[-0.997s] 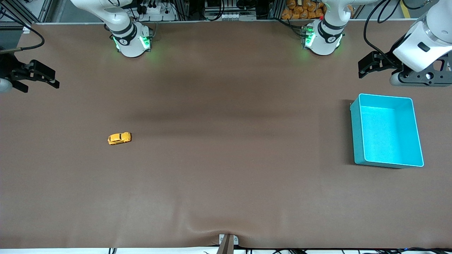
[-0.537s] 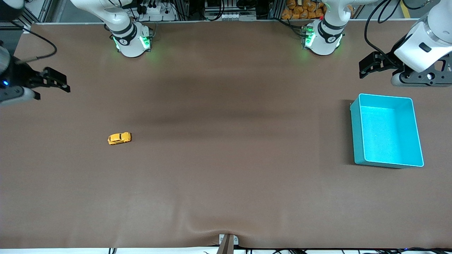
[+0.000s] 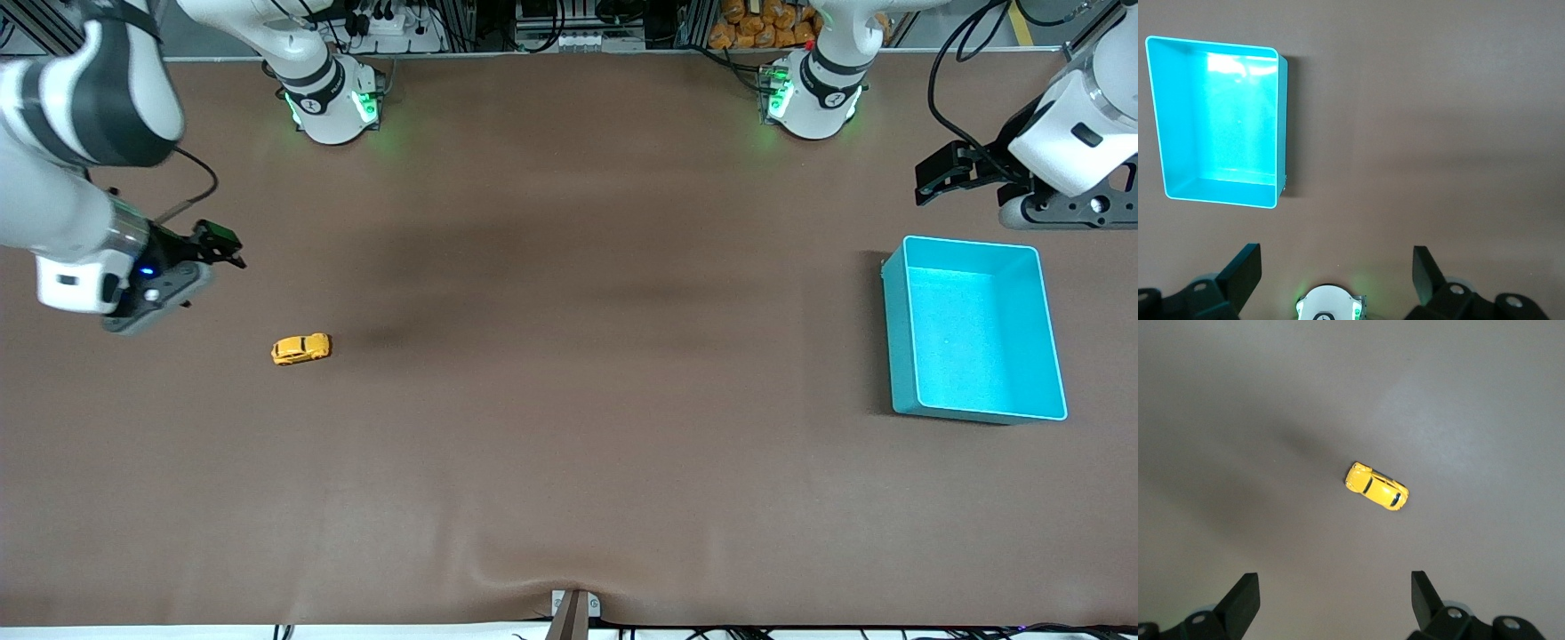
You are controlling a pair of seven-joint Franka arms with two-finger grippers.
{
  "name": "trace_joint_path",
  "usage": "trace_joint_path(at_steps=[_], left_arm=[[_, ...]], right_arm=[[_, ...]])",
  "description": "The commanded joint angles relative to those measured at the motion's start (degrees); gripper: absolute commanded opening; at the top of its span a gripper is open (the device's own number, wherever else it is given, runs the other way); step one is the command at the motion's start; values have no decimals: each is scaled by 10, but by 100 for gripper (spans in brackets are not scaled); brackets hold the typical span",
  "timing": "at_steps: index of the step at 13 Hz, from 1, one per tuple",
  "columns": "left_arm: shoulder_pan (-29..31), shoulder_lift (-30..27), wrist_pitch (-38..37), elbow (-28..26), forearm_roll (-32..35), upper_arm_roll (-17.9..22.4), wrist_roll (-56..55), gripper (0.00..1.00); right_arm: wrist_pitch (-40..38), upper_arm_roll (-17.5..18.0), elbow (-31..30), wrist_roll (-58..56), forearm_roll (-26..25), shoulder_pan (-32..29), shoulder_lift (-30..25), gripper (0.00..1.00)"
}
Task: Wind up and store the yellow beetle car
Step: 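Reach the right gripper down to the yellow toy car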
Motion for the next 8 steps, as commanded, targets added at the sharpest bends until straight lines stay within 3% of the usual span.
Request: trace_joint_path(at_steps=[1,8], left_arm=[[2,15,-1,18,11,-2,3,100],[5,15,0,16,13,-3,12,100]], right_arm=[[87,-2,-83,-105,-13,5,-3,100],[284,-3,-165,-336,-24,8,81,100]])
